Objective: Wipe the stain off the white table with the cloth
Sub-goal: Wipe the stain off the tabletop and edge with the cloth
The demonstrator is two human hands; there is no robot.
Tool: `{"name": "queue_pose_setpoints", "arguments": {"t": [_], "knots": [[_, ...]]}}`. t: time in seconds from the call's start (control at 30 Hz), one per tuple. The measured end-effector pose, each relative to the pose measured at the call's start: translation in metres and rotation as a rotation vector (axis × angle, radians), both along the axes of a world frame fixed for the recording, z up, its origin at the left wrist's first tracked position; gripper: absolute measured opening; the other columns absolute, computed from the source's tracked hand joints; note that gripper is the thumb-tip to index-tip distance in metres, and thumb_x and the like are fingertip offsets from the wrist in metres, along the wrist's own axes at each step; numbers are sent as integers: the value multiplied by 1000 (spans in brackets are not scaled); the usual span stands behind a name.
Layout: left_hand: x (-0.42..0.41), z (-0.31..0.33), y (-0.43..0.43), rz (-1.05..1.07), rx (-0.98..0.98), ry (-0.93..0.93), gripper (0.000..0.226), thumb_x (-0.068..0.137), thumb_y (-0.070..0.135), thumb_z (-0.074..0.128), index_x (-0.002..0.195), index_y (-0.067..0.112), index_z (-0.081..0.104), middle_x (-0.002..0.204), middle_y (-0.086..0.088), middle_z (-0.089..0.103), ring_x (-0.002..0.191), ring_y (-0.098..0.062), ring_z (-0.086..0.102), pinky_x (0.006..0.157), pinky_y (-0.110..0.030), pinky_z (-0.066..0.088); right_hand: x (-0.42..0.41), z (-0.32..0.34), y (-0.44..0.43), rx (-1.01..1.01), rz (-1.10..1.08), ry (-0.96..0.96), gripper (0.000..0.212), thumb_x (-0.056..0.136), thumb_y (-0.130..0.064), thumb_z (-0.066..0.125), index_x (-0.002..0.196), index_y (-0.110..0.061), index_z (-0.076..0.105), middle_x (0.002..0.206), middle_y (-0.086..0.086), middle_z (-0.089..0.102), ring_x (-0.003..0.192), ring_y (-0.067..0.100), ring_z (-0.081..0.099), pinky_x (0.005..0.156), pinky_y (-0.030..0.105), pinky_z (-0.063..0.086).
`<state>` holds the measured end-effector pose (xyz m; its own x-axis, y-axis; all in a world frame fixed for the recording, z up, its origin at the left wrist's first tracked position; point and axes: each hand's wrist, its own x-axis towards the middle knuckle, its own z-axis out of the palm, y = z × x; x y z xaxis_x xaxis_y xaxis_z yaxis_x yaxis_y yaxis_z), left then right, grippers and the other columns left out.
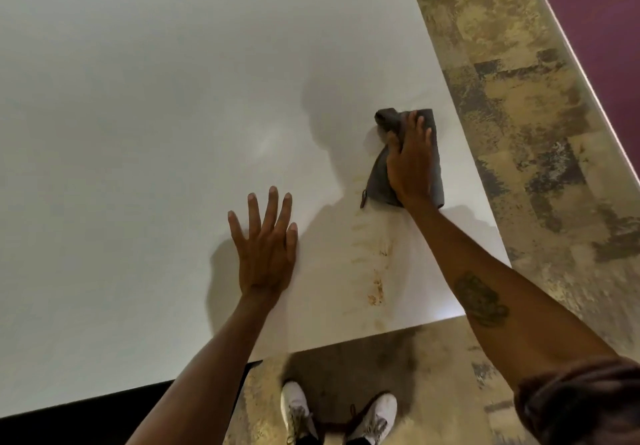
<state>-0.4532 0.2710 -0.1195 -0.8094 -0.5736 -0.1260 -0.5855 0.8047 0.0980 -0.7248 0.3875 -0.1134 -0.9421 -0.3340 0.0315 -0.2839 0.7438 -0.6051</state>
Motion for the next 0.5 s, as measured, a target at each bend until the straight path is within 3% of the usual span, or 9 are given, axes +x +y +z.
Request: {"name": "queue_pose_setpoints", "arguments": {"t": [0.27, 0.4, 0.5], "knots": [[-1, -4, -2, -2, 9, 54, 56, 108, 39, 24, 163, 28, 22, 172, 0, 16, 160, -33, 11, 124, -66, 11, -39, 6, -17, 33, 251, -53, 53, 102, -33, 42, 152, -19, 31, 160, 7, 30, 150, 26, 24, 120, 41, 23], [3, -6, -1, -22, -20, 105, 52, 111, 34, 29, 161, 22, 30, 169, -4, 24, 158, -36, 17, 121, -68, 18, -32, 4, -6, 58, 456, -84, 53, 102, -36, 44, 152, -24, 31, 160, 1, 32, 150, 21, 24, 121, 38, 21], [4, -7, -1, -34, -16, 100, 53, 111, 36, 24, 162, 23, 25, 171, -2, 18, 159, -34, 11, 123, -66, 14, -11, 3, 7, 81, 608, -111, 52, 102, -40, 42, 152, -30, 31, 161, -4, 30, 150, 18, 23, 122, 35, 18]]}}
